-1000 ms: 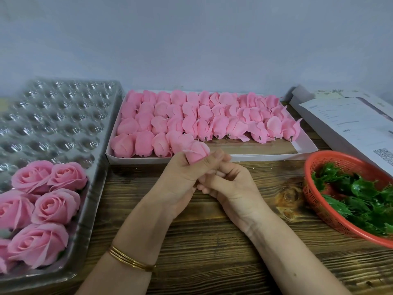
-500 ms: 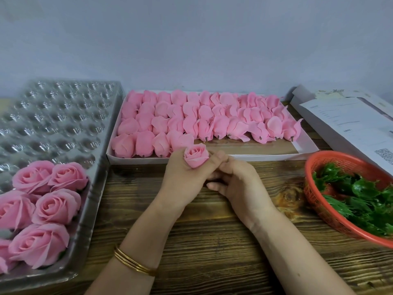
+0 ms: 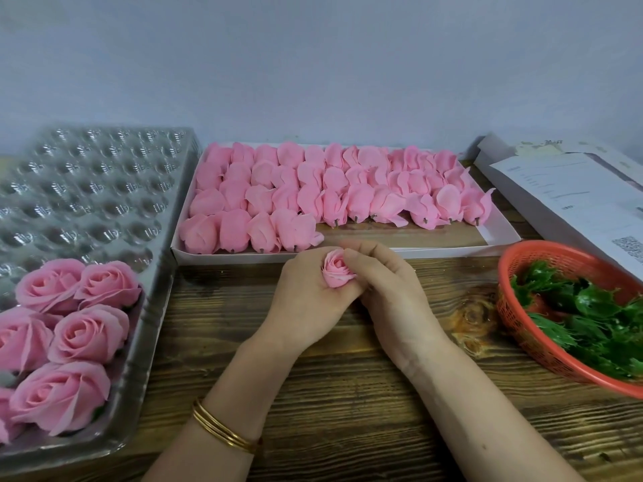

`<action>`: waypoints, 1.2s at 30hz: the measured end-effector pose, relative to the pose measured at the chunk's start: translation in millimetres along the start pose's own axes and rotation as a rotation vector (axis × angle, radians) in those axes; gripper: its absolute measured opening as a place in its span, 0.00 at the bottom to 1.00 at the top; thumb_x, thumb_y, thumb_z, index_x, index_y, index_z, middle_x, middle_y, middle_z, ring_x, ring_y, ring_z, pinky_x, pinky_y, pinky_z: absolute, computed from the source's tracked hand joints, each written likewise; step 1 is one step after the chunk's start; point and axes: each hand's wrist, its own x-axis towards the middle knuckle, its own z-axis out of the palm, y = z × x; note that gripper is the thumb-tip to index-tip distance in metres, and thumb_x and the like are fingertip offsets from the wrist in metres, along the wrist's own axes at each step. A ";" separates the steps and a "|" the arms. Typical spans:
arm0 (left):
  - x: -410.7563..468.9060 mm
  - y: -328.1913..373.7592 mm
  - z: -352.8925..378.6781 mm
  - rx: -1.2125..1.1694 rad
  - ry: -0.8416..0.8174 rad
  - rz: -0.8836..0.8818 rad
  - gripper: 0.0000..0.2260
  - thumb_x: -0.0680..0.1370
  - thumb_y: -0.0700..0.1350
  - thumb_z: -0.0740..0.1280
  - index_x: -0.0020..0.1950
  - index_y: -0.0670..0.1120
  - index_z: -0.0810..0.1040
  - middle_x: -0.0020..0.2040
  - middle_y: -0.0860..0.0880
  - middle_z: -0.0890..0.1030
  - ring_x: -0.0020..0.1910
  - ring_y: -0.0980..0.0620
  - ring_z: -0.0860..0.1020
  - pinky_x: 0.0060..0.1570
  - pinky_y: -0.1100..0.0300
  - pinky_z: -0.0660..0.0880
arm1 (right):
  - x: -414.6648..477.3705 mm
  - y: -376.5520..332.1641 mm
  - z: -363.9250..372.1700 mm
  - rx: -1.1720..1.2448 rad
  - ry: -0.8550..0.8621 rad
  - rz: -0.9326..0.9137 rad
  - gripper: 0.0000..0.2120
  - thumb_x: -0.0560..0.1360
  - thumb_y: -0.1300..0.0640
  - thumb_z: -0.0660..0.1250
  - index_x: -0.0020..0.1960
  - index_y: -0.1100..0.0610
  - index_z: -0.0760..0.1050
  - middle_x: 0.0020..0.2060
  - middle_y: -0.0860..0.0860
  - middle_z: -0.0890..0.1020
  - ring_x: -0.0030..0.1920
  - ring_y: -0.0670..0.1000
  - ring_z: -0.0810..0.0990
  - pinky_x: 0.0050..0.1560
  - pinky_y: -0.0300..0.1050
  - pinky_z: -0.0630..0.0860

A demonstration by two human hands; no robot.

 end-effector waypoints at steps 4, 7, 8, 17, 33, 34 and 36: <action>-0.9 0.8 -0.5 0.025 -0.005 -0.006 0.04 0.76 0.45 0.71 0.48 0.51 0.85 0.42 0.54 0.85 0.44 0.59 0.82 0.48 0.53 0.79 | 0.8 0.5 -1.8 -0.027 -0.008 0.016 0.19 0.64 0.54 0.75 0.53 0.62 0.81 0.45 0.58 0.86 0.49 0.53 0.84 0.53 0.45 0.78; -1.5 1.7 0.9 0.027 -0.008 -0.011 0.04 0.76 0.45 0.71 0.48 0.47 0.84 0.42 0.50 0.85 0.44 0.54 0.82 0.48 0.47 0.79 | 2.2 1.3 -3.7 -0.027 -0.004 0.024 0.16 0.65 0.56 0.73 0.51 0.62 0.81 0.44 0.58 0.85 0.48 0.53 0.84 0.53 0.47 0.77; -1.5 2.0 1.0 0.027 -0.011 -0.013 0.05 0.76 0.45 0.71 0.48 0.46 0.84 0.42 0.50 0.85 0.44 0.53 0.82 0.48 0.46 0.79 | 2.2 1.3 -3.7 -0.030 -0.005 0.020 0.16 0.65 0.57 0.72 0.51 0.62 0.81 0.44 0.58 0.85 0.47 0.53 0.84 0.53 0.47 0.77; -1.7 1.9 1.0 -0.031 -0.027 0.004 0.05 0.77 0.44 0.69 0.48 0.50 0.85 0.42 0.55 0.85 0.45 0.56 0.82 0.48 0.53 0.79 | 3.8 3.4 -5.1 -0.022 0.015 0.017 0.17 0.65 0.58 0.70 0.51 0.65 0.81 0.42 0.59 0.85 0.45 0.53 0.84 0.50 0.44 0.79; 1.2 -0.8 2.8 -0.281 0.141 0.073 0.05 0.76 0.44 0.73 0.40 0.51 0.84 0.37 0.53 0.85 0.39 0.56 0.84 0.44 0.58 0.81 | 3.5 1.6 -6.1 0.176 0.048 0.029 0.14 0.76 0.61 0.58 0.52 0.65 0.80 0.51 0.61 0.84 0.51 0.55 0.82 0.52 0.47 0.79; 2.0 0.0 3.3 -0.296 0.171 0.091 0.06 0.75 0.46 0.73 0.37 0.50 0.82 0.34 0.56 0.83 0.36 0.60 0.81 0.40 0.63 0.79 | 3.5 1.6 -6.5 0.148 0.027 0.032 0.14 0.72 0.62 0.61 0.53 0.66 0.79 0.52 0.62 0.84 0.51 0.56 0.82 0.53 0.48 0.78; 3.5 0.7 3.1 -0.320 0.211 0.088 0.09 0.73 0.49 0.72 0.32 0.52 0.79 0.30 0.58 0.79 0.32 0.63 0.76 0.35 0.68 0.74 | 2.5 5.2 -6.9 0.030 -0.027 0.020 0.22 0.63 0.67 0.63 0.56 0.69 0.78 0.53 0.66 0.83 0.52 0.58 0.82 0.59 0.51 0.77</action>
